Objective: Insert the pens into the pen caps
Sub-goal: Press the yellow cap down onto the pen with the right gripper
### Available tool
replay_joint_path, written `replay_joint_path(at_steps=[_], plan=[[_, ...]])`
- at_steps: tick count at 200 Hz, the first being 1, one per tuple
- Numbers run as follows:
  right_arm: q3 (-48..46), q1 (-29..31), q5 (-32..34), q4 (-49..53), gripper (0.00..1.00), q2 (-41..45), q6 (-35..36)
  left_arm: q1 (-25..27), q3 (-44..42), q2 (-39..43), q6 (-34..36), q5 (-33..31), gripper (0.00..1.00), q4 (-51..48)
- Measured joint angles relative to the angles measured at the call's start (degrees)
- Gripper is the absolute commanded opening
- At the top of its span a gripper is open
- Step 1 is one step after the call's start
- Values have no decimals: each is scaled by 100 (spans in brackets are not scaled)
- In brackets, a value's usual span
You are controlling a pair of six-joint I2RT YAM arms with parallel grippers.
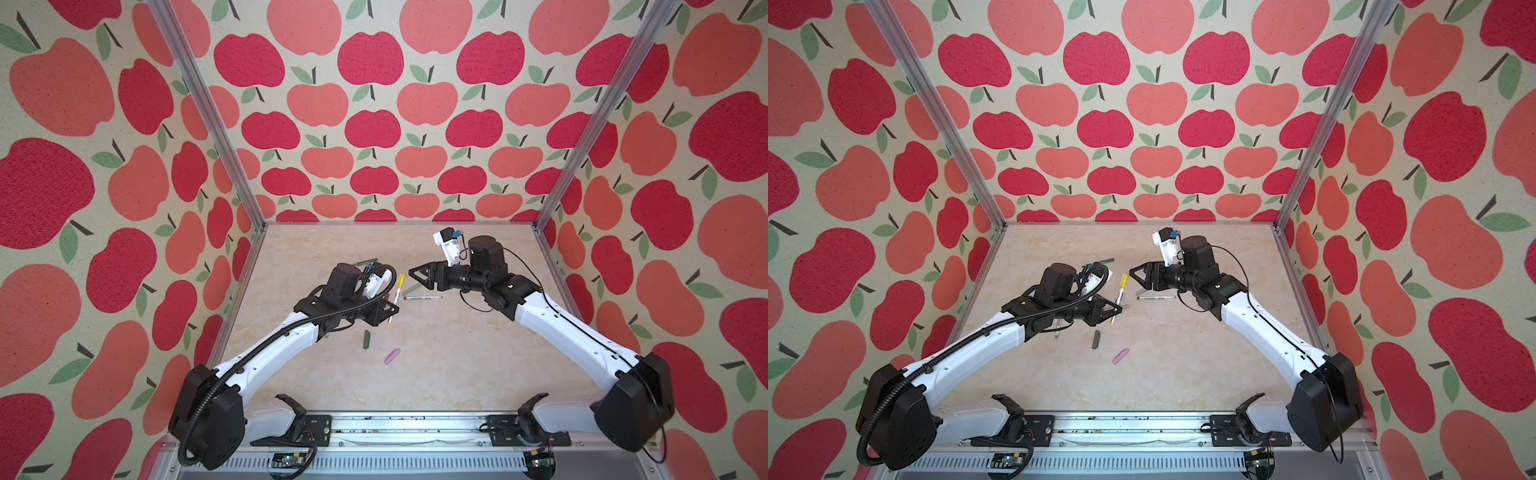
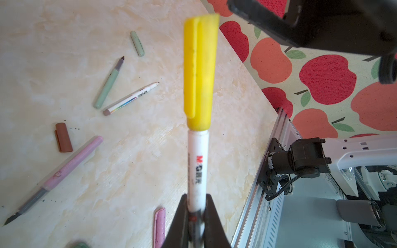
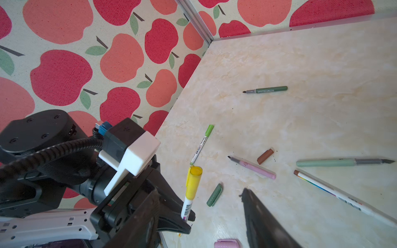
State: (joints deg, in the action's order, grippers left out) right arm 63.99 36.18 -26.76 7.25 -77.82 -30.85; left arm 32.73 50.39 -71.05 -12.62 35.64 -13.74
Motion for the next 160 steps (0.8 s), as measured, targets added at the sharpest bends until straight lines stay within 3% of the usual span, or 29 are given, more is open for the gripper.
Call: replay_joint_path(at_steps=[92, 113, 160], plan=[[402, 210, -468, 46, 52, -605, -2, 42, -70, 162, 210, -2, 4, -114], [463, 245, -492, 46, 47, -647, 0, 52, -70, 162, 210, -2, 4, -109], [492, 317, -529, 76, 26, -804, 59, 55, -70, 127, 201, -4, 4, -68]])
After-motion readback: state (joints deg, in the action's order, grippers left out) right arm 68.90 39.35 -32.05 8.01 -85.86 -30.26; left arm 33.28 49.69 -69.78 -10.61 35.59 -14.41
